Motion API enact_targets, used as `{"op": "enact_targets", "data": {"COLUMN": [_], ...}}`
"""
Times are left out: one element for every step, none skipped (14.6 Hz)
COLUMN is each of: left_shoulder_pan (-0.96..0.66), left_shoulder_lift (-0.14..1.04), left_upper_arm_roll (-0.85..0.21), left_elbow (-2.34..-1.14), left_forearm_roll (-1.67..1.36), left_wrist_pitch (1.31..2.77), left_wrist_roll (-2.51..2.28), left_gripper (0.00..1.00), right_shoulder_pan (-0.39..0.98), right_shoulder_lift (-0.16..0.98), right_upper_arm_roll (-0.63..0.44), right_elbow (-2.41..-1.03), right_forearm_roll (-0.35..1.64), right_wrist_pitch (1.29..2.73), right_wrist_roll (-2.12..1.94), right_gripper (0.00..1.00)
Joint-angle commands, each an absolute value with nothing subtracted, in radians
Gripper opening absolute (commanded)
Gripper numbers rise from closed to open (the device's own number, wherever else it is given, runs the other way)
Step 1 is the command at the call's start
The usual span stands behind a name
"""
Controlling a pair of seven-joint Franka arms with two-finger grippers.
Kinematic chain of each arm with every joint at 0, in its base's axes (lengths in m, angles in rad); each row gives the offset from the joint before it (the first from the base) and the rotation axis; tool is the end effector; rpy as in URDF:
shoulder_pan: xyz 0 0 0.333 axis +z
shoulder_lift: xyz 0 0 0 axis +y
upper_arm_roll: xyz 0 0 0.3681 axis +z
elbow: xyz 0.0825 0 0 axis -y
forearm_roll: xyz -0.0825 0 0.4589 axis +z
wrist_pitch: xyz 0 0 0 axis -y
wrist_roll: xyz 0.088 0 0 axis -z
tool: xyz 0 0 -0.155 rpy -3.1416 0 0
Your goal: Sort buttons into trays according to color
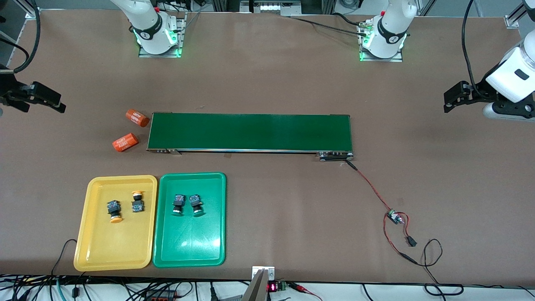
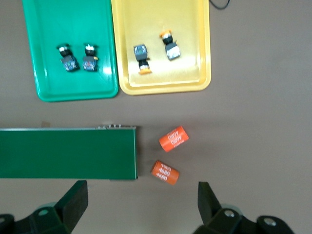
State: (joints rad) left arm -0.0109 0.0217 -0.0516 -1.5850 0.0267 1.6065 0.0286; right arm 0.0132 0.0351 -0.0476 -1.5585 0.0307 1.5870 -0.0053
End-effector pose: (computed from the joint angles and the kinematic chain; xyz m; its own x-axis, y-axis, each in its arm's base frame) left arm 0.6390 -0.0356 0.6102 0.9958 -0.0919 -0.0009 -0.0919 -0.9954 -0.0255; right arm 0.6428 -0.0169 0.6145 0.9995 -0.0296 -0.0064 -0.0298 -0.9991 -0.0290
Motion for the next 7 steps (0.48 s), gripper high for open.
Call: {"op": "enact_targets", "data": {"left_shoulder_pan": [-0.012, -0.012, -0.012, -0.012, -0.012, -0.012, -0.012], "left_shoulder_lift": [0.034, 0.035, 0.035, 0.035, 0.035, 0.035, 0.034], "left_upper_arm_roll": [-0.052, -0.052, -0.052, -0.052, -0.052, -0.052, -0.052], "left_elbow": [-1.554, -1.554, -1.554, -1.554, -1.554, -1.554, -1.554], "left_forearm_roll": [0.041, 0.041, 0.041, 0.041, 0.041, 0.041, 0.041], "left_wrist_pitch": [1.585, 1.586, 1.586, 1.586, 1.586, 1.585, 1.586], "left_wrist_roll": [0.049, 0.049, 0.049, 0.049, 0.049, 0.049, 0.049], "left_gripper": [1.00, 1.00, 1.00, 1.00, 1.00, 1.00, 1.00], "right_shoulder_pan": [-0.005, -0.005, -0.005, -0.005, -0.005, -0.005, -0.005], "right_shoulder_lift": [-0.089, -0.098, -0.100, -0.100, -0.098, -0.098, -0.098], "right_upper_arm_roll": [-0.026, -0.026, -0.026, -0.026, -0.025, -0.025, -0.025], "right_elbow": [-1.707, -1.707, -1.701, -1.697, -1.694, -1.690, -1.689], "right_forearm_roll": [0.018, 0.018, 0.018, 0.018, 0.018, 0.018, 0.018], "right_wrist_pitch": [1.628, 1.606, 1.589, 1.591, 1.589, 1.586, 1.586], "right_wrist_roll": [-0.021, -0.021, -0.023, -0.025, -0.026, -0.026, -0.026], "right_gripper": [1.00, 1.00, 1.00, 1.00, 1.00, 1.00, 1.00]}}
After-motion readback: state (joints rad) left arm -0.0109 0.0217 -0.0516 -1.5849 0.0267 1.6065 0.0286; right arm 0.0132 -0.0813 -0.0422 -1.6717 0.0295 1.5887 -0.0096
